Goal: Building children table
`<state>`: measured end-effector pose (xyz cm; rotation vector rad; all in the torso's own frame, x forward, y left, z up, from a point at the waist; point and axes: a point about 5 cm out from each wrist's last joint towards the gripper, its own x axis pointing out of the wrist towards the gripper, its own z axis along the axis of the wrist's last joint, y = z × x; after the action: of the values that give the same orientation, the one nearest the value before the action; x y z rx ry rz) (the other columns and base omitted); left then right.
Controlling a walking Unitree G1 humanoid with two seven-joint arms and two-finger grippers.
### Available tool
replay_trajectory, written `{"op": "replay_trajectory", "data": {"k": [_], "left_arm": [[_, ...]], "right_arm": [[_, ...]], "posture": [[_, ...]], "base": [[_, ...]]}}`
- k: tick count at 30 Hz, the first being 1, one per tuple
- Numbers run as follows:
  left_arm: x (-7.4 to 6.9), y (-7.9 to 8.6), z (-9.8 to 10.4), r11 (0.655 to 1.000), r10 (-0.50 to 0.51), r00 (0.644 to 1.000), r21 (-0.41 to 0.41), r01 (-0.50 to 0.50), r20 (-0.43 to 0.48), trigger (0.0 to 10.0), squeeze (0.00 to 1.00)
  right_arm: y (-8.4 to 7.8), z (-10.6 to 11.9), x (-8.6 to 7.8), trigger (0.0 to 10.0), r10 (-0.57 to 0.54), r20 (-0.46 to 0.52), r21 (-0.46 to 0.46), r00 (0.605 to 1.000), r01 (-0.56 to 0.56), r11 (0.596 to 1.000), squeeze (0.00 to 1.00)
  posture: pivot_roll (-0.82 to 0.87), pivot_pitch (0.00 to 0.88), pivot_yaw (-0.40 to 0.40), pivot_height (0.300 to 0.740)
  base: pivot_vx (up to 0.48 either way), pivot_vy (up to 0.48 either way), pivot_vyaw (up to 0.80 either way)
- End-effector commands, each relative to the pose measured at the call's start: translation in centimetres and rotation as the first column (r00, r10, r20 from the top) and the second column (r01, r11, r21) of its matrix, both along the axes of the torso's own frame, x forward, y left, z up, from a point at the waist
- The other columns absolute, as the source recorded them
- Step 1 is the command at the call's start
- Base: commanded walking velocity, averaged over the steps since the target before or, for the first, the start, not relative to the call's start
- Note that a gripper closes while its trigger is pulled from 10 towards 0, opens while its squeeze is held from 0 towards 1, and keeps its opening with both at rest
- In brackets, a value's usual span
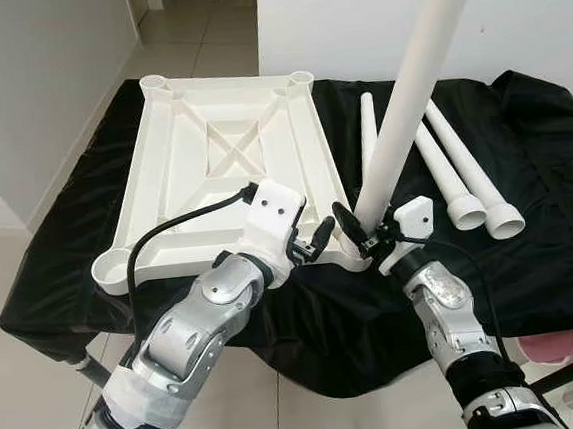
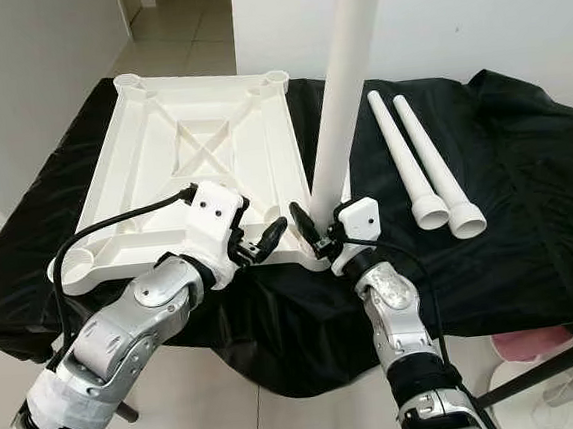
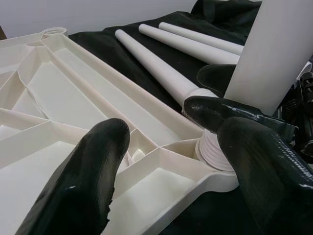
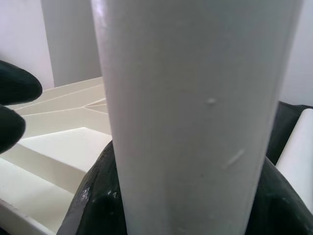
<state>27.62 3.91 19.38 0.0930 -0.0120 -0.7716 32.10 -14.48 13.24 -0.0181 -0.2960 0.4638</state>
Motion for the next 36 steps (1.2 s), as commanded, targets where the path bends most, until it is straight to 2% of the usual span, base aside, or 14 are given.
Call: {"op": "replay_trajectory", "data": {"k": [1, 10, 19, 21, 24, 30, 36], "left_arm": [[-0.9, -0.8, 0.2, 0.981, -0.196, 0.981, 0.011, 0.196, 0.003, 10.0, 0.0], [-0.8, -0.8, 0.3, 0.981, -0.194, 0.981, 0.012, 0.194, 0.004, 10.0, 0.0], [-0.8, -0.7, 0.3, 0.982, -0.189, 0.982, 0.011, 0.189, 0.002, 10.0, 0.0], [-0.8, -0.7, 0.3, 0.982, -0.189, 0.982, 0.009, 0.189, 0.002, 10.0, 0.0], [-0.8, -0.7, 0.3, 0.982, -0.188, 0.982, 0.007, 0.188, 0.003, 10.0, 0.0], [-0.8, -0.7, 0.3, 0.982, -0.187, 0.982, 0.006, 0.187, 0.004, 10.0, 0.0], [-1.0, -0.8, 0.1, 0.98, -0.199, 0.98, 0.008, 0.199, 0.003, 10.0, 0.0]], "right_arm": [[-0.5, -2.7, -0.3, 10.0, -0.024, -0.154, 0.003, 0.988, 0.025, 1.0, 0.0], [-0.7, -3.7, 1.0, 10.0, -0.093, -0.303, -0.039, 0.948, 0.085, 0.996, 0.0], [-0.5, -3.8, 1.3, 10.0, -0.099, -0.341, -0.012, 0.935, 0.101, 0.995, 0.0], [-0.8, -4.0, 1.6, 10.0, -0.14, -0.389, 0.017, 0.911, 0.159, 0.987, 0.0], [-1.0, -4.0, 1.8, 10.0, -0.155, -0.415, 0.035, 0.896, 0.186, 0.982, 0.0], [-1.1, -3.7, 2.0, 10.0, -0.159, -0.405, 0.021, 0.901, 0.183, 0.983, 0.0], [-0.5, -3.3, 1.6, 10.0, -0.161, -0.355, 0.01, 0.921, 0.176, 0.984, 0.0]], "posture": [[0.06, 0.074, -0.05, 0.74], [0.06, 0.077, -0.049, 0.74], [0.06, 0.078, -0.052, 0.74], [0.06, 0.079, -0.056, 0.74], [0.06, 0.079, -0.056, 0.74], [0.06, 0.077, -0.056, 0.74], [0.06, 0.077, -0.06, 0.74]], "base": [[0.0, 0.0, 0.0], [0.0, 0.0, 0.0], [0.0, 0.0, 0.0], [0.0, 0.0, 0.0], [0.0, 0.0, 0.0], [0.0, 0.0, 0.0], [0.0, 0.0, 0.0]]}}
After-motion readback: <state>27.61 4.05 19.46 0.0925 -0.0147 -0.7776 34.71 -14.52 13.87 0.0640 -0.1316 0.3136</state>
